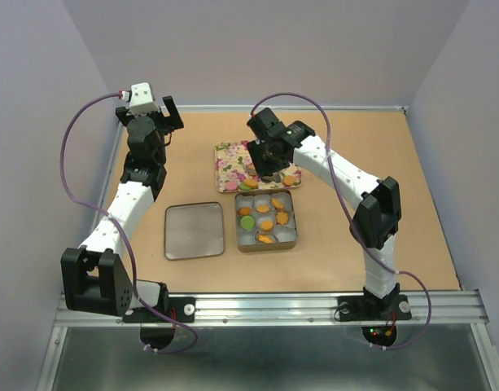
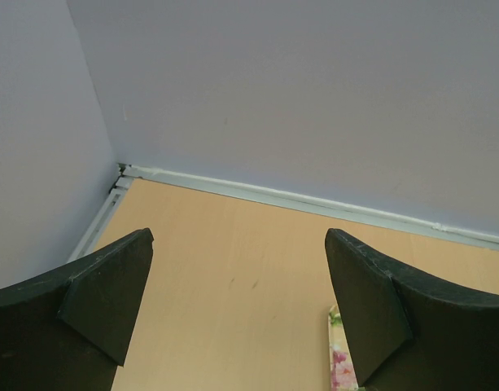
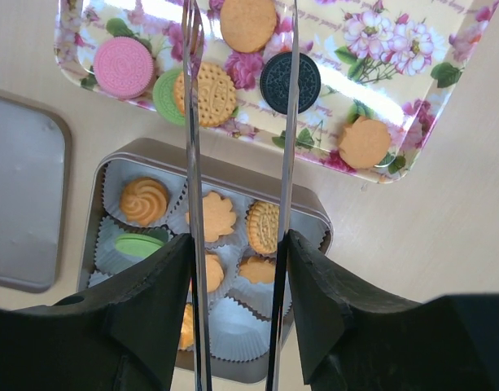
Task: Pack the cookies
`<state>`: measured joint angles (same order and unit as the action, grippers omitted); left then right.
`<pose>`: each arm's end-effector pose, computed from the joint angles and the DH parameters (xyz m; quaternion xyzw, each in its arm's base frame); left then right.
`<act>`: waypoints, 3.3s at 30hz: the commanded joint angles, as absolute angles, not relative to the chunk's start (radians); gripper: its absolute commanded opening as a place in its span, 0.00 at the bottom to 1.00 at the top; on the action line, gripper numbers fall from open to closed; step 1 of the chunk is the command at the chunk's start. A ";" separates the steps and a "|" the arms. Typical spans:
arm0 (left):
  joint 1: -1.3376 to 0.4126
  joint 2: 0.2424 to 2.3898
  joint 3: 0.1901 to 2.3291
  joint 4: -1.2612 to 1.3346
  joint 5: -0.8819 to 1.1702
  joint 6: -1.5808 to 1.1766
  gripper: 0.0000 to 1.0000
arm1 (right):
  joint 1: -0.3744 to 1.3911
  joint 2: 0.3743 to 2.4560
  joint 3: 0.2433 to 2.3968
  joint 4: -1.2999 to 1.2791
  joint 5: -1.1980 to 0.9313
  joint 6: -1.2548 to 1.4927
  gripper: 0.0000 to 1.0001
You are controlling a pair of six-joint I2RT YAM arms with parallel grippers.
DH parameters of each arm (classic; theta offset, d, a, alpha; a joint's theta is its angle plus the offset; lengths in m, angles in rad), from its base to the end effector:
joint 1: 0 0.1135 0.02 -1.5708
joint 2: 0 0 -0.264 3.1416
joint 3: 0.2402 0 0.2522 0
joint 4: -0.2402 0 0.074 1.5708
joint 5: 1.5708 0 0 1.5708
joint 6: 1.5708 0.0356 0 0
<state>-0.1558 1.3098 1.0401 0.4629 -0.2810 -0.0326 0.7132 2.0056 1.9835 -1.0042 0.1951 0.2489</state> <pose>0.3079 -0.0384 0.3819 -0.0692 0.6348 0.0167 0.7694 0.3326 0.2786 0.3143 -0.1951 0.9389 0.0407 0.2807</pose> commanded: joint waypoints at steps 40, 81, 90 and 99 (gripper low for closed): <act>-0.161 1.282 1.046 0.502 -0.282 -0.020 0.99 | 0.710 1.994 1.899 -0.948 0.202 0.281 0.51; -0.163 1.276 1.045 0.502 -0.281 -0.020 0.99 | 0.693 1.971 1.919 -0.982 0.144 0.345 0.49; -0.161 1.281 1.045 0.500 -0.282 -0.020 0.99 | 0.693 2.008 1.925 -0.982 0.057 0.345 0.49; -0.161 1.279 1.045 0.500 -0.284 -0.018 0.99 | 0.693 2.019 1.937 -0.983 0.034 0.344 0.49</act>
<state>-0.1562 1.3098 1.0401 0.4629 -0.2806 -0.0326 0.6968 2.0182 1.8709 -0.9871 0.0544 0.3401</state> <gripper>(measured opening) 0.986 0.495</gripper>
